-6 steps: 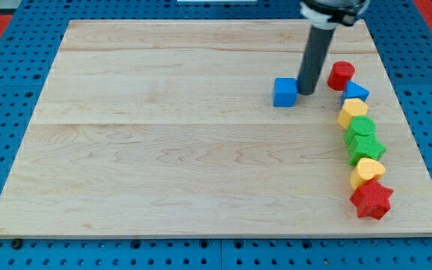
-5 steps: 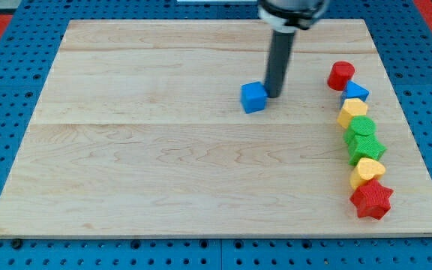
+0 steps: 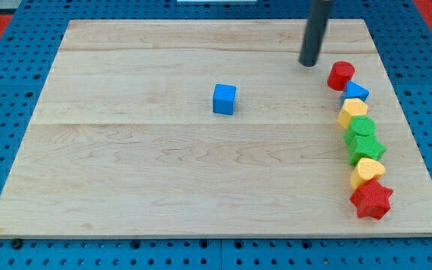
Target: Place the red circle right to the blue triangle
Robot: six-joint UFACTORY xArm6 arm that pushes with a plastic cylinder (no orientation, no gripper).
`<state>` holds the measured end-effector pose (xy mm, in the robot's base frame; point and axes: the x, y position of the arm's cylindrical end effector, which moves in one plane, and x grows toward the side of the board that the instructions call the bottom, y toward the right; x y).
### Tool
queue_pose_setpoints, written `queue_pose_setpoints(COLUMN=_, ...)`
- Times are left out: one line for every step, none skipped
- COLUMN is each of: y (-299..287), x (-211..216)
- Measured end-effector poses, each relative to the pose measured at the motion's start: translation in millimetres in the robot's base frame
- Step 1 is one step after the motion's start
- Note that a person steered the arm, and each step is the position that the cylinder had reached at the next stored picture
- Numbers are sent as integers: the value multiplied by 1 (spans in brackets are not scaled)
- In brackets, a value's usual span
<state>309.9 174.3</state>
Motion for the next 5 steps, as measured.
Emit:
queue_pose_setpoints(y=30, x=11)
queue_pose_setpoints(y=77, x=40)
queue_pose_setpoints(y=108, x=69)
queue_pose_setpoints(y=109, x=98)
queue_pose_setpoints(y=66, x=96)
